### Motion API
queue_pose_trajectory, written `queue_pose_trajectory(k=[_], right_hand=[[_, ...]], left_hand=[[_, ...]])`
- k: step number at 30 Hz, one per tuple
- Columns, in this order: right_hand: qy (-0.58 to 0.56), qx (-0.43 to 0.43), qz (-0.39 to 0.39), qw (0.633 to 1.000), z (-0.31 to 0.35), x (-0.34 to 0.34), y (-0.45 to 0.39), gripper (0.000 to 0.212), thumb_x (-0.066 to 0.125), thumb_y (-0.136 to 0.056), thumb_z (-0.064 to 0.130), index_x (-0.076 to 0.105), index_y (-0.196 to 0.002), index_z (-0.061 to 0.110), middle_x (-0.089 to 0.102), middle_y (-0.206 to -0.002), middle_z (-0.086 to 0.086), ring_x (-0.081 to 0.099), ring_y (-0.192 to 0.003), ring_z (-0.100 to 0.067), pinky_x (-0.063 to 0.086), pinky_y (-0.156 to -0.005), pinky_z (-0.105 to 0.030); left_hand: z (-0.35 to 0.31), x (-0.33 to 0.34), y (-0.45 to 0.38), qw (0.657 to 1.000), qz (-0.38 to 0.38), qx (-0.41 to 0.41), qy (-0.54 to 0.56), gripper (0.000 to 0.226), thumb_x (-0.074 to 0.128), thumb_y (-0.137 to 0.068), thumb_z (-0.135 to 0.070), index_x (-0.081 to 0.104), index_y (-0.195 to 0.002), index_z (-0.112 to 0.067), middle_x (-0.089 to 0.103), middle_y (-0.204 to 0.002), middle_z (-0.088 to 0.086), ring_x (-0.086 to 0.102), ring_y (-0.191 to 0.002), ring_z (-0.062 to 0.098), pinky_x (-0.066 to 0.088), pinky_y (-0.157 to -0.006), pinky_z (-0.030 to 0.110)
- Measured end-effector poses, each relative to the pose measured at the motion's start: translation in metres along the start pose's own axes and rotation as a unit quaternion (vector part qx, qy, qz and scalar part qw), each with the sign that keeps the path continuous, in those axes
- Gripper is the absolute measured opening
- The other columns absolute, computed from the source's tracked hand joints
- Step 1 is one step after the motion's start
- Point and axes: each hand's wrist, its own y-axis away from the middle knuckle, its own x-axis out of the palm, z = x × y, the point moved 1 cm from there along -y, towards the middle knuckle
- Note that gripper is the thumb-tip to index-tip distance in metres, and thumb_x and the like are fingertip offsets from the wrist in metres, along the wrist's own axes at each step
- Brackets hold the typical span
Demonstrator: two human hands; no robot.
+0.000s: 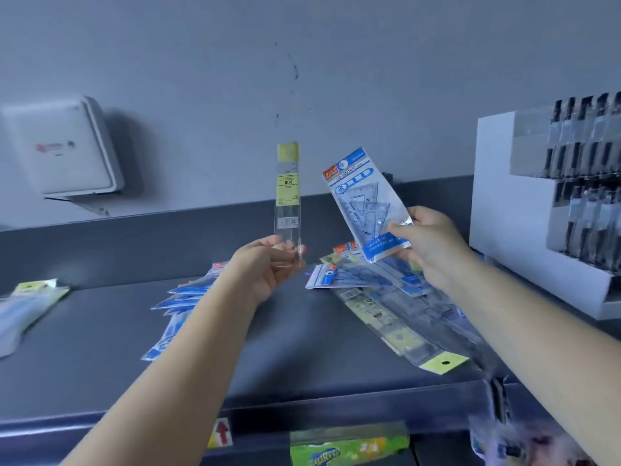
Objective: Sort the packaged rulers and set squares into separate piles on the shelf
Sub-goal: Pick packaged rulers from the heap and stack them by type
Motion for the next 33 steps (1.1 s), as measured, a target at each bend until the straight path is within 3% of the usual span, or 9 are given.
queue_pose_trajectory(k=[4,8,13,16,19,22,27,30,33], right_hand=[[-0.016,0.004,0.056,0.998,0.008,0.059,0.013,0.017,0.054,-0.089,-0.003,0.06,-0.083,0.012,0.066,-0.091,-0.008,0.064,-0.075,-0.019,0.058,-0.065,-0.035],[-0.033,0.011,0.092,0.995,0.009,0.116,0.026,0.018,0.052,-0.089,-0.005,0.059,-0.081,0.01,0.064,-0.087,-0.007,0.064,-0.072,-0.017,0.055,-0.048,-0.025],[-0.042,0.03,0.096,0.994,0.003,0.178,0.034,0.013,0.056,-0.088,-0.002,0.06,-0.084,0.009,0.066,-0.092,-0.01,0.066,-0.076,-0.019,0.058,-0.066,-0.033],[0.053,0.034,0.058,0.996,-0.005,0.204,0.032,0.024,0.06,-0.084,0.001,0.056,-0.107,0.006,0.061,-0.116,-0.019,0.061,-0.1,-0.029,0.051,-0.086,-0.043],[0.198,-0.038,0.02,0.979,-0.008,0.225,0.037,0.042,0.058,-0.084,0.004,0.046,-0.124,0.005,0.053,-0.129,-0.015,0.053,-0.11,-0.024,0.044,-0.087,-0.034],[0.254,-0.104,0.024,0.961,-0.005,0.253,0.043,0.035,0.056,-0.084,0.008,0.051,-0.117,0.015,0.054,-0.122,0.0,0.049,-0.102,-0.012,0.04,-0.086,-0.029],[0.334,-0.174,0.087,0.922,0.003,0.329,0.06,0.023,0.056,-0.081,0.007,0.058,-0.099,0.02,0.057,-0.1,0.007,0.055,-0.097,-0.016,0.045,-0.085,-0.031],[0.38,-0.199,0.137,0.893,0.001,0.376,0.074,0.02,0.055,-0.081,0.009,0.055,-0.09,0.026,0.056,-0.095,0.01,0.053,-0.091,-0.015,0.042,-0.078,-0.028],[0.416,-0.215,0.174,0.866,-0.001,0.415,0.085,0.019,0.053,-0.082,0.01,0.055,-0.09,0.027,0.054,-0.096,0.011,0.051,-0.094,-0.014,0.04,-0.082,-0.03]], left_hand=[[-0.023,-0.051,0.013,0.999,-0.029,0.03,-0.008,0.035,0.041,-0.082,0.025,0.054,-0.094,-0.005,0.056,-0.083,0.016,0.069,-0.052,0.018,0.056,-0.047,0.026],[-0.046,-0.101,0.021,0.996,-0.056,0.058,-0.022,0.035,0.045,-0.08,0.026,0.053,-0.091,-0.006,0.055,-0.079,0.014,0.07,-0.055,0.019,0.059,-0.054,0.032],[-0.066,-0.155,0.027,0.994,-0.072,0.059,-0.05,0.035,0.045,-0.079,0.026,0.053,-0.089,-0.007,0.055,-0.076,0.012,0.068,-0.051,0.016,0.058,-0.05,0.03],[-0.073,-0.185,0.025,0.995,-0.076,0.051,-0.05,0.033,0.045,-0.081,0.024,0.052,-0.087,-0.008,0.055,-0.074,0.011,0.067,-0.051,0.015,0.057,-0.048,0.027],[-0.079,-0.213,0.022,0.995,-0.078,0.042,-0.051,0.033,0.045,-0.081,0.024,0.051,-0.087,-0.007,0.055,-0.076,0.013,0.067,-0.054,0.017,0.057,-0.049,0.028],[-0.088,-0.242,0.022,0.993,-0.085,0.042,-0.071,0.032,0.047,-0.081,0.024,0.05,-0.087,-0.007,0.055,-0.073,0.012,0.066,-0.059,0.018,0.058,-0.051,0.029],[-0.11,-0.304,0.03,0.985,-0.108,0.064,-0.115,0.031,0.05,-0.08,0.024,0.05,-0.089,-0.006,0.053,-0.075,0.012,0.061,-0.067,0.023,0.058,-0.056,0.031],[-0.125,-0.345,0.037,0.978,-0.124,0.068,-0.151,0.031,0.052,-0.08,0.023,0.05,-0.097,-0.003,0.052,-0.08,0.014,0.061,-0.068,0.024,0.059,-0.057,0.031],[-0.138,-0.381,0.045,0.967,-0.151,0.072,-0.195,0.029,0.057,-0.08,0.019,0.052,-0.098,-0.003,0.054,-0.081,0.014,0.06,-0.068,0.023,0.058,-0.053,0.027]])
